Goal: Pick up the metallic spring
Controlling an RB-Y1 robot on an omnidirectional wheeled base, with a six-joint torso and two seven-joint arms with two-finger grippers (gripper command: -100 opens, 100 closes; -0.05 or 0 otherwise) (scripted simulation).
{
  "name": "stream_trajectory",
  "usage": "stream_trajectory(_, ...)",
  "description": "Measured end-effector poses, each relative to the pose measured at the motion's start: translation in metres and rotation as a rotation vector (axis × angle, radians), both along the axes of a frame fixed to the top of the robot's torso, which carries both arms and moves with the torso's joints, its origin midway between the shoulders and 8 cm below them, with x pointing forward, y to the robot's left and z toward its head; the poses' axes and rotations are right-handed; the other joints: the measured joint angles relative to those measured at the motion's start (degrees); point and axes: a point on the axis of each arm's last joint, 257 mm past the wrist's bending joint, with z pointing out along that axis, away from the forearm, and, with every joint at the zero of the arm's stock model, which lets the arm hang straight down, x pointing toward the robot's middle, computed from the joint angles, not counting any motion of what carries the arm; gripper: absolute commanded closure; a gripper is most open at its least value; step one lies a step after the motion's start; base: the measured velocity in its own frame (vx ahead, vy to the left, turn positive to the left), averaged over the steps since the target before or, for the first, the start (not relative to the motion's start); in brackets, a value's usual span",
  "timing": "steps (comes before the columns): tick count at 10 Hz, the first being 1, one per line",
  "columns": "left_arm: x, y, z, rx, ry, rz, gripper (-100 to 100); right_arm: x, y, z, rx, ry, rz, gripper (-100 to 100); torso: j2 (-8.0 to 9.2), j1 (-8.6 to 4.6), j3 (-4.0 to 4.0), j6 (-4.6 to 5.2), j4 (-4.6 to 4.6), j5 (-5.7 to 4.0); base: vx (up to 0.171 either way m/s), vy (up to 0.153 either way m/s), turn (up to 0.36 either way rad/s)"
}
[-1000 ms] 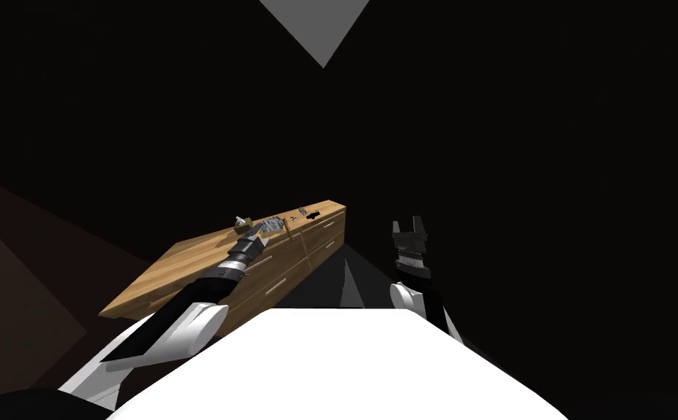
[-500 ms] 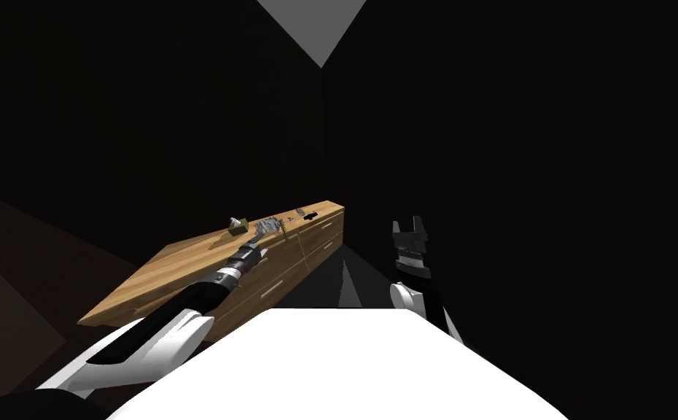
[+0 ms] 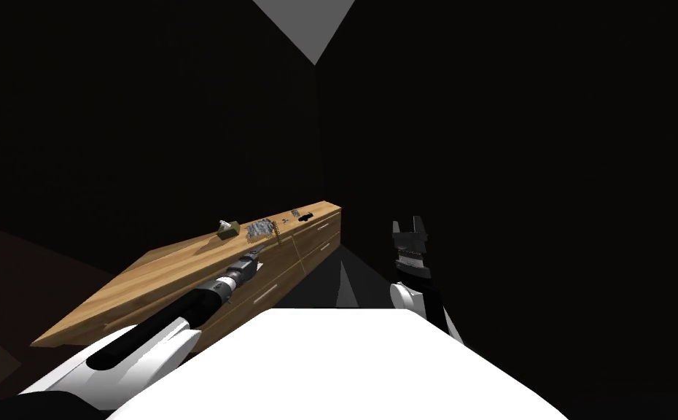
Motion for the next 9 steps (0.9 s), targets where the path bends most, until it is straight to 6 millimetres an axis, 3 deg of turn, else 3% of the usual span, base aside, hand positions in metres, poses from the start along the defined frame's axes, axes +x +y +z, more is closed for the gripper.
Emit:
stream_trajectory(3, -0.009, 0.007, -0.017, 0.02, 0.075, 0.006, -100, 0.0, 0.0, 0.0, 0.0, 0.0, 0.0, 0, 0.09, 0.08, 0.06, -0.01, 0.02, 0.02, 0.011, -0.011, -0.036)
stream_trajectory(9, -0.01, 0.008, -0.018, 0.023, 0.084, 0.006, -100, 0.0, 0.0, 0.0, 0.0, 0.0, 0.0, 0, 0.15, 0.12, 0.09, -0.01, 0.04, 0.03, -0.001, 0.001, 0.003)
